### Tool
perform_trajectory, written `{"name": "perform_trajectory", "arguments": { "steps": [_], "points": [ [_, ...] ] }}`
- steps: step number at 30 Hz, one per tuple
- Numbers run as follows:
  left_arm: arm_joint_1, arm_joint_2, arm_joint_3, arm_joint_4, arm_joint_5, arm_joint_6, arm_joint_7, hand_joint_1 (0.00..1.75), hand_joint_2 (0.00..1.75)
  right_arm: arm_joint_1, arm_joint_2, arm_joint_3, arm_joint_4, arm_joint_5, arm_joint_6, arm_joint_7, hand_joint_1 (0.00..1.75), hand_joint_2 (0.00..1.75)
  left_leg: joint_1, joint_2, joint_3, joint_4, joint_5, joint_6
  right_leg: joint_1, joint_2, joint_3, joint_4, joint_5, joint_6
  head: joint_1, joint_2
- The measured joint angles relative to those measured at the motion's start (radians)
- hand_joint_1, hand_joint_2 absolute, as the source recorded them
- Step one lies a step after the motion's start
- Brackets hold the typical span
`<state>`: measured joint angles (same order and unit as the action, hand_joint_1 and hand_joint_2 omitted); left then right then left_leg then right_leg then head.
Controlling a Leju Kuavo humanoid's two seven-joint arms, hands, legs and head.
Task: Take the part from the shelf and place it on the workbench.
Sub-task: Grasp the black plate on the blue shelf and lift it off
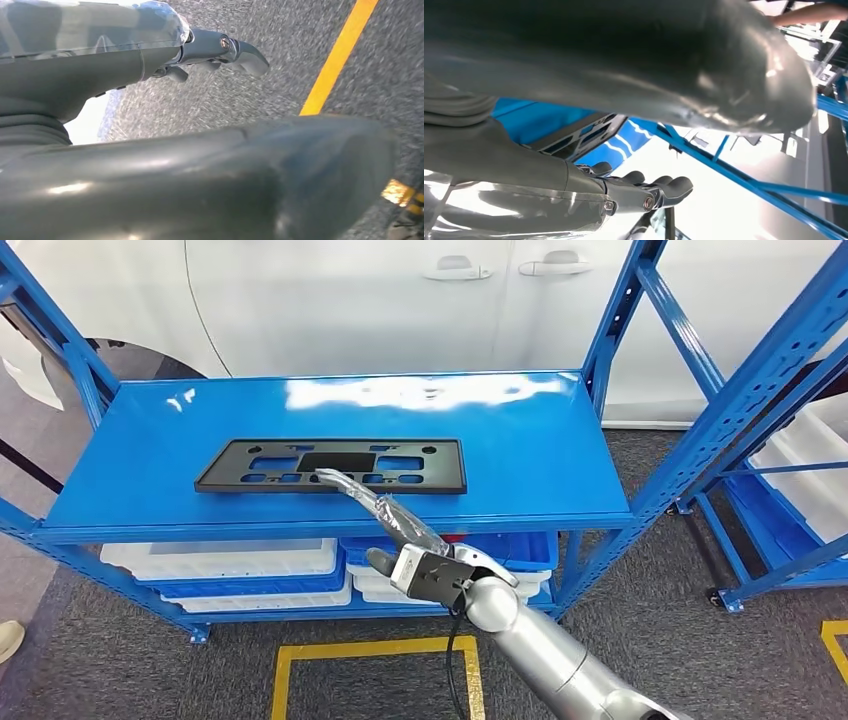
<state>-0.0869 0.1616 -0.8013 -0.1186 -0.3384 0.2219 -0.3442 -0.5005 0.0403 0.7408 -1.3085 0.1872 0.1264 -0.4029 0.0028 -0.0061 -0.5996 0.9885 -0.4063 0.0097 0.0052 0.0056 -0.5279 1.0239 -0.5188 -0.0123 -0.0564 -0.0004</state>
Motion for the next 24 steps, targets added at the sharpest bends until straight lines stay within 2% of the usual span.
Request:
{"name": "perform_trajectory", "arguments": {
  "steps": [1, 3, 4, 5, 6, 7, 8, 9, 10, 11, 14, 16, 17, 19, 20, 21, 22, 24],
  "points": [
    [-0.001, 0.000, 0.000, 0.000, 0.000, 0.000, 0.000, 0.00, 0.00, -0.005, 0.002, 0.002, 0.002, 0.001, 0.000, 0.000, 0.00, 0.00, 0.004, 0.000, 0.008, -0.006, -0.002, 0.004, 0.000, 0.000, -0.017, 0.037, -0.018, 0.005, 0.000, 0.000],
    [-0.002, -0.002, 0.000, 0.000, 0.000, 0.001, 0.000, 0.00, 0.00, -0.011, 0.003, 0.007, 0.010, 0.002, 0.003, 0.002, 0.00, 0.00, 0.005, 0.001, 0.020, -0.010, -0.011, 0.011, -0.005, -0.001, -0.092, 0.169, -0.068, 0.012, 0.000, 0.000],
    [-0.002, -0.003, 0.000, 0.000, 0.000, 0.001, 0.000, 0.00, 0.00, -0.013, 0.006, 0.010, 0.018, 0.002, 0.007, 0.004, 0.00, 0.00, 0.005, 0.001, 0.026, -0.010, -0.017, 0.011, -0.008, -0.001, -0.136, 0.235, -0.083, 0.015, 0.000, 0.000],
    [-0.001, -0.004, 0.000, 0.000, 0.000, 0.001, -0.001, 0.00, 0.00, -0.014, 0.010, 0.014, 0.028, 0.002, 0.011, 0.006, 0.00, 0.00, 0.006, 0.000, 0.034, -0.009, -0.023, 0.010, -0.010, -0.001, -0.169, 0.274, -0.080, 0.018, 0.000, 0.000],
    [0.000, -0.006, 0.000, 0.000, 0.000, 0.001, -0.001, 0.00, 0.00, -0.016, 0.016, 0.018, 0.039, 0.002, 0.014, 0.007, 0.00, 0.44, 0.006, 0.000, 0.044, -0.009, -0.031, 0.009, -0.013, -0.001, -0.183, 0.275, -0.056, 0.021, 0.000, 0.000],
    [0.000, -0.007, 0.000, 0.000, 0.000, 0.001, -0.002, 0.00, 0.00, -0.020, 0.023, 0.021, 0.049, 0.000, 0.018, 0.009, 0.00, 0.87, 0.007, 0.000, 0.055, -0.008, -0.039, 0.006, -0.016, -0.002, -0.175, 0.232, -0.011, 0.022, 0.000, 0.000],
    [0.000, -0.008, 0.000, 0.000, 0.000, 0.001, -0.003, 0.00, 0.00, -0.028, 0.030, 0.023, 0.059, -0.004, 0.021, 0.010, 0.00, 1.31, 0.008, 0.000, 0.067, -0.007, -0.049, 0.003, -0.019, -0.004, -0.153, 0.162, 0.042, 0.023, 0.000, 0.000],
    [0.000, -0.009, 0.000, 0.000, 0.000, 0.001, -0.004, 0.00, 0.00, -0.037, 0.036, 0.025, 0.071, -0.008, 0.025, 0.010, 0.00, 1.75, 0.007, -0.001, 0.076, -0.004, -0.059, -0.002, -0.019, -0.006, -0.129, 0.095, 0.080, 0.022, 0.000, 0.000],
    [-0.001, -0.009, 0.000, 0.000, 0.000, 0.001, -0.004, 0.00, 0.00, -0.047, 0.042, 0.028, 0.084, -0.013, 0.029, 0.010, 0.00, 1.75, 0.005, -0.001, 0.081, -0.001, -0.067, -0.008, -0.019, -0.007, -0.108, 0.041, 0.101, 0.018, 0.000, 0.000],
    [-0.001, -0.010, 0.000, 0.000, 0.000, 0.000, -0.005, 0.00, 0.00, -0.055, 0.048, 0.030, 0.098, -0.017, 0.032, 0.007, 0.00, 1.75, 0.004, -0.001, 0.083, 0.001, -0.074, -0.015, -0.017, -0.007, -0.097, 0.012, 0.105, 0.012, 0.000, 0.000],
    [-0.004, -0.011, 0.000, 0.000, 0.000, -0.002, -0.005, 0.00, 0.00, -0.070, 0.066, 0.034, 0.138, -0.001, 0.014, -0.012, 0.00, 1.75, 0.007, 0.001, 0.086, 0.001, -0.084, -0.033, -0.013, -0.003, -0.088, -0.002, 0.089, -0.009, 0.000, 0.000],
    [-0.006, -0.011, 0.000, 0.000, 0.000, -0.001, -0.005, 0.00, 0.00, -0.081, 0.079, 0.036, 0.161, 0.041, -0.031, -0.027, 0.00, 1.75, 0.010, 0.002, 0.070, 0.046, -0.109, -0.042, -0.016, -0.003, -0.074, -0.010, 0.084, -0.022, 0.000, 0.000],
    [-0.006, -0.011, 0.000, 0.000, 0.000, -0.001, -0.005, 0.00, 0.00, -0.085, 0.085, 0.039, 0.171, 0.067, -0.058, -0.029, 0.00, 1.75, 0.010, 0.002, 0.041, 0.100, -0.131, -0.046, -0.017, -0.004, -0.066, -0.013, 0.080, -0.027, 0.000, 0.000],
    [-0.004, -0.011, 0.000, 0.000, 0.000, -0.001, -0.006, 0.00, 0.00, -0.091, 0.092, 0.047, 0.192, 0.116, -0.102, -0.025, 0.00, 1.75, 0.011, 0.002, -0.044, 0.242, -0.175, -0.052, -0.015, -0.004, -0.055, -0.013, 0.069, -0.033, 0.000, 0.000],
    [-0.002, -0.012, 0.000, 0.000, 0.000, -0.001, -0.006, 0.00, 0.00, -0.091, 0.094, 0.051, 0.201, 0.134, -0.118, -0.022, 0.00, 1.75, 0.011, 0.002, -0.080, 0.289, -0.178, -0.054, -0.014, -0.003, -0.048, -0.013, 0.063, -0.034, 0.000, 0.000],
    [0.001, -0.012, -0.001, 0.000, 0.000, -0.001, -0.006, 0.00, 0.00, -0.091, 0.096, 0.055, 0.208, 0.149, -0.131, -0.020, 0.00, 1.75, 0.011, 0.002, -0.099, 0.299, -0.160, -0.053, -0.013, -0.003, -0.040, -0.013, 0.057, -0.034, 0.000, 0.000],
    [0.002, -0.013, -0.001, 0.000, 0.000, -0.001, -0.006, 0.00, 0.00, -0.091, 0.098, 0.058, 0.213, 0.163, -0.143, -0.017, 0.00, 1.75, 0.011, 0.002, -0.097, 0.267, -0.122, -0.051, -0.012, -0.002, -0.030, -0.013, 0.050, -0.033, 0.000, 0.000],
    [0.003, -0.013, -0.001, 0.000, 0.000, 0.000, -0.006, 0.00, 0.00, -0.093, 0.103, 0.065, 0.219, 0.215, -0.185, -0.005, 0.00, 1.75, 0.008, 0.002, -0.052, 0.131, -0.029, -0.041, -0.010, 0.000, -0.009, -0.014, 0.035, -0.029, 0.000, 0.000]
  ]
}}
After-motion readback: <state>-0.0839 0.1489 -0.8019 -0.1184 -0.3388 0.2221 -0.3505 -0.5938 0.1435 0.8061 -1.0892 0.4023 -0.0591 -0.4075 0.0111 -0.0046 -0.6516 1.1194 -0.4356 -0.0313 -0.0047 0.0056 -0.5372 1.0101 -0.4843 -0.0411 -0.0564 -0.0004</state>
